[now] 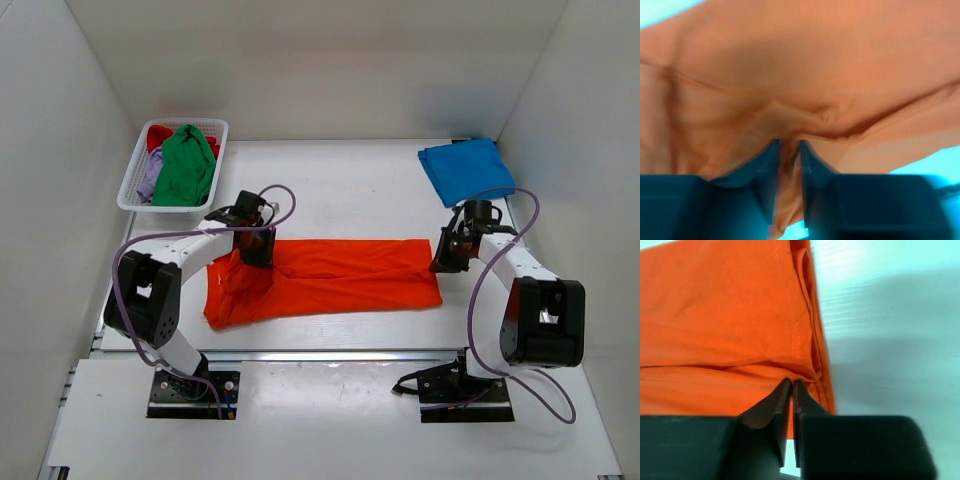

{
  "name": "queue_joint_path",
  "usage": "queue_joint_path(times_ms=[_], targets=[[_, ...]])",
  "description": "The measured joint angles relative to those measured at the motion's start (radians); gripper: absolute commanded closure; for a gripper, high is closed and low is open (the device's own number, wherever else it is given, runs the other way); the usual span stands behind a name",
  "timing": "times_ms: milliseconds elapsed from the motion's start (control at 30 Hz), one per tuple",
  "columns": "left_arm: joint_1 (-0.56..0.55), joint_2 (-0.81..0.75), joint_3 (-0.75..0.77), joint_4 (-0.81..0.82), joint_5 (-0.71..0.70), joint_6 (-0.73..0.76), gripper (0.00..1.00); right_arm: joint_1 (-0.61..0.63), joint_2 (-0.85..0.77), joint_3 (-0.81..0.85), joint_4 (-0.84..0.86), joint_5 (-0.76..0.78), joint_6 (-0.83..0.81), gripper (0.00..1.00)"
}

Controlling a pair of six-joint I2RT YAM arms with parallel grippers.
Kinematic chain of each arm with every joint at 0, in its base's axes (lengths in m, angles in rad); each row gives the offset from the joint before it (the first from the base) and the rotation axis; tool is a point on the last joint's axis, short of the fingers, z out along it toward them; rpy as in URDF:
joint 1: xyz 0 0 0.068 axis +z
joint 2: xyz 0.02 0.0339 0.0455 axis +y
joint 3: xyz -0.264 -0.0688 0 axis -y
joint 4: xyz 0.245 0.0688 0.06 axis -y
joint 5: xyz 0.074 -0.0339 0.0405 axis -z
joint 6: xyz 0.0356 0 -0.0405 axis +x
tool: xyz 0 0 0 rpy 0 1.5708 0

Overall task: Fold and stack the t-shirts
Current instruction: Fold the other side of the tshirt into a rectangle

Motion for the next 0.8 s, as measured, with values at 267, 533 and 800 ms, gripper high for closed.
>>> queue_joint_path(times_ms=[267, 533, 800], targets=[[0.047, -0.04, 0.079, 0.008, -0.023, -0.008, 0.52, 0.03, -0.056, 0.052, -0.011, 0.068, -0.031, 0.57], [-0.032, -0.242, -0.104, 0.039, -0.003, -0.093, 0.64, 0.084, -0.032, 0.074, 0.079, 0.016, -0.055, 0.81], [-0.064, -0.239, -0.273, 0.076, 0.011, -0.173, 0.64, 0.148, 0.126, 0.11, 0.167, -0.034, -0.071, 0.87]])
